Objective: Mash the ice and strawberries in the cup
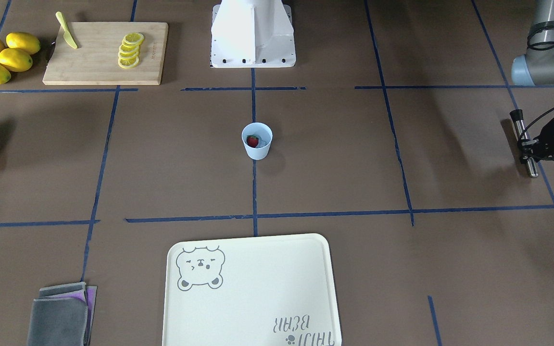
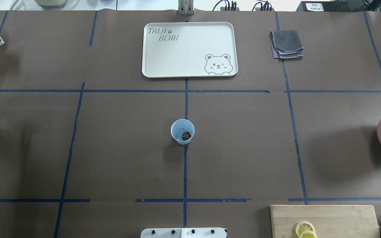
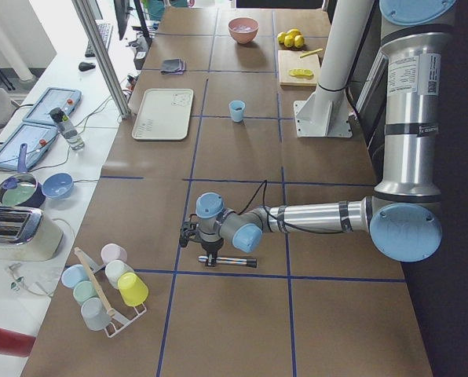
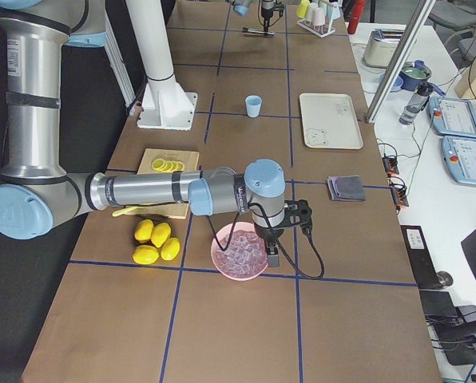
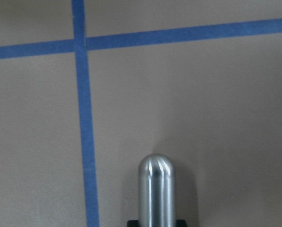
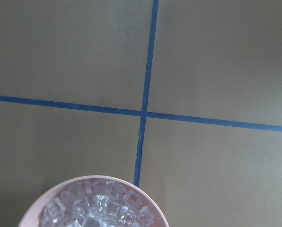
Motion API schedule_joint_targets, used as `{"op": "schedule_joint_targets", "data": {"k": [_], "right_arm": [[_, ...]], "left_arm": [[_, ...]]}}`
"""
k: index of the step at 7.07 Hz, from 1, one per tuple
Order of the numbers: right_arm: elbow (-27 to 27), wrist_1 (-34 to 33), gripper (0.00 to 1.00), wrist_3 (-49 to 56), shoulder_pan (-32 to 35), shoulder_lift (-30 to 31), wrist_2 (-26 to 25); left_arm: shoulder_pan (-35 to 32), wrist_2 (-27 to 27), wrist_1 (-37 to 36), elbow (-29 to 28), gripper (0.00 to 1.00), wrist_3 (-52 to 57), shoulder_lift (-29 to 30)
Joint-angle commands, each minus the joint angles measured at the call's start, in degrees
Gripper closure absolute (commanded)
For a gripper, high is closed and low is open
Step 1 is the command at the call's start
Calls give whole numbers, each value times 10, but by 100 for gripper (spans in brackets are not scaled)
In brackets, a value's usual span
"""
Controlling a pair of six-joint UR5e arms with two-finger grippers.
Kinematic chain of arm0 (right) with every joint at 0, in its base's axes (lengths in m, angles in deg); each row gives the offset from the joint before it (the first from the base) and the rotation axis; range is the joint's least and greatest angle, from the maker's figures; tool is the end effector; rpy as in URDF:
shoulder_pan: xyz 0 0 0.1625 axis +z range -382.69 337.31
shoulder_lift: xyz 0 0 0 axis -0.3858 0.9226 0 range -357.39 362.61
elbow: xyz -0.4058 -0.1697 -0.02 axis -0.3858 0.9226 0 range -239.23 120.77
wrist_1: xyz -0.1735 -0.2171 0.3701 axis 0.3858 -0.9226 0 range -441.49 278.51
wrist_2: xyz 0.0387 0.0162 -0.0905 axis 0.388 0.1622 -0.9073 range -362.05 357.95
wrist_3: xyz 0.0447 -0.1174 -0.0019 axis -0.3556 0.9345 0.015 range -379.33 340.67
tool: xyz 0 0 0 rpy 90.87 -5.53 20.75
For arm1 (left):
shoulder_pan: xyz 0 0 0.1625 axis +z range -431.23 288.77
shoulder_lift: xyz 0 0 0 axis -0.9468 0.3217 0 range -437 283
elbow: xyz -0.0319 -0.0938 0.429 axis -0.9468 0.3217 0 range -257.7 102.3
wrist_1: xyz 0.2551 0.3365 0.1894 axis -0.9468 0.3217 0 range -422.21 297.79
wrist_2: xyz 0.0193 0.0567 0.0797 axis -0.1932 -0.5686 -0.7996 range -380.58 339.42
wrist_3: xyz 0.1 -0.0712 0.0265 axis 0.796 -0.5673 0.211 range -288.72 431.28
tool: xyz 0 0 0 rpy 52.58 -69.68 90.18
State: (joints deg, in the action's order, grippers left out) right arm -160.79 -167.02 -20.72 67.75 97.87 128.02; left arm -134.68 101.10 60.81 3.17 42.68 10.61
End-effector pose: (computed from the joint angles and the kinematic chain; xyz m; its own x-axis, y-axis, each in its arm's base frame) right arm 0.0565 -0.5157 0.6282 0.7658 -0.0903 0.6367 -0.0264 0.9848 0.1715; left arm 0.1846 -0.5202 0.7538 0.7920 0.0868 -0.6044 -0.0420 0.9952 0.0878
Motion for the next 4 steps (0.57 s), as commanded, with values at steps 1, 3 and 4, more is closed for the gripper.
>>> {"op": "schedule_joint_targets", "data": {"k": [1, 3, 4], "right_arm": [[0, 2, 0, 0, 1, 0, 1], [0, 2, 0, 0, 1, 0, 1], [-1, 2, 0, 0, 1, 0, 1]], "left_arm": [[0, -4, -1, -2, 100, 15, 0], [0, -2, -1, 0, 100, 14, 0], [-1, -2, -2, 0, 100, 13, 0]]}}
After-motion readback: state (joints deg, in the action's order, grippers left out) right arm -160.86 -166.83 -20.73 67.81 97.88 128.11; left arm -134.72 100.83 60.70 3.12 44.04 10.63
